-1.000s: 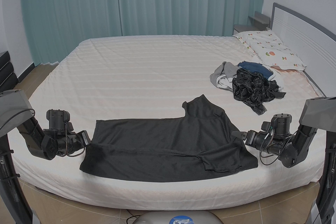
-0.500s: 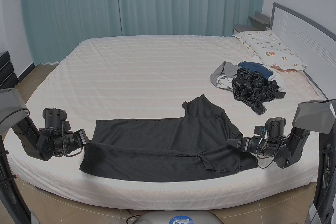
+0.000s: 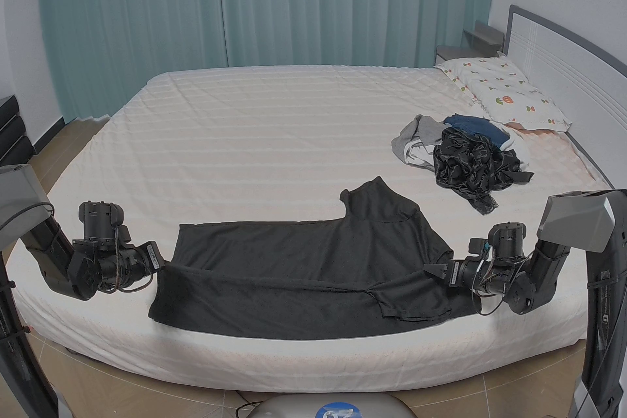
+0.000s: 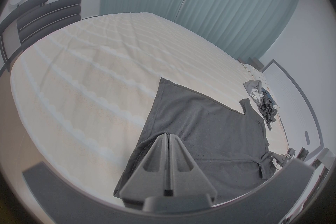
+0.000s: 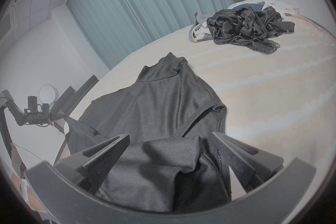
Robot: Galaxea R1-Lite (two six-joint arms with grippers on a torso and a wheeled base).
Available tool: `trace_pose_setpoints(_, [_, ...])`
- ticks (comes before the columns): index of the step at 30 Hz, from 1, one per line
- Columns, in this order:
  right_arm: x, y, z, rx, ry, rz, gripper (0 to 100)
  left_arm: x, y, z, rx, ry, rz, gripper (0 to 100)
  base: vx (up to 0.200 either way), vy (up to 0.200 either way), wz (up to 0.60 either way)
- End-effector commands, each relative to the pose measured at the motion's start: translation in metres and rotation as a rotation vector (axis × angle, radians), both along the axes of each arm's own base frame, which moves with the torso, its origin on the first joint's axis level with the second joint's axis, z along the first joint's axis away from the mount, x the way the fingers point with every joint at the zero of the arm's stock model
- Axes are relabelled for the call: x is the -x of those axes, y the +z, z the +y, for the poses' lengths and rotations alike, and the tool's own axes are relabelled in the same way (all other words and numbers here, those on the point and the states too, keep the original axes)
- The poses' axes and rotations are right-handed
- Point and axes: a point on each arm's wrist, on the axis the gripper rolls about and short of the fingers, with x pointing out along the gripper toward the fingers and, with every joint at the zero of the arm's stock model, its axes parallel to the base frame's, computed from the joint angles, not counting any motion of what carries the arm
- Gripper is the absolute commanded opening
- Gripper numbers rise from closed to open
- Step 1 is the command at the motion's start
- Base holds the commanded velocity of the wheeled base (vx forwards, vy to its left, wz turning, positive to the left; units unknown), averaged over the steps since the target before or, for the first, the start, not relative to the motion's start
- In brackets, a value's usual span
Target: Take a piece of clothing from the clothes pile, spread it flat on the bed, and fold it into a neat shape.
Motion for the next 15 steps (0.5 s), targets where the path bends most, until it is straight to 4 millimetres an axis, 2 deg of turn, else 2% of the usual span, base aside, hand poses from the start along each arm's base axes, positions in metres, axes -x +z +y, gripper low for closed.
trace_pose_setpoints(1, [0.0,-0.003,0.0,0.001,0.001,0.006,0,0.0,0.0,0.0,0.001,0.0,0.0,0,0.0,0.0,0.0])
trace_pose_setpoints(9, [0.005,0.01,-0.008,-0.022,-0.027,-0.016,0,0.002,0.004,0.001,0.0,0.004,-0.009,0,0.0,0.0,0.0])
trace_pose_setpoints(11, [0.011,0.025,-0.009,-0.063,-0.052,-0.027,0,0.007,0.01,0.0,0.0,0.004,-0.019,0,0.0,0.0,0.0])
trace_pose_setpoints(15, [0.023,0.037,-0.012,-0.095,-0.053,-0.031,0,0.013,0.017,0.0,0.001,0.003,-0.028,0,0.0,0.0,0.0])
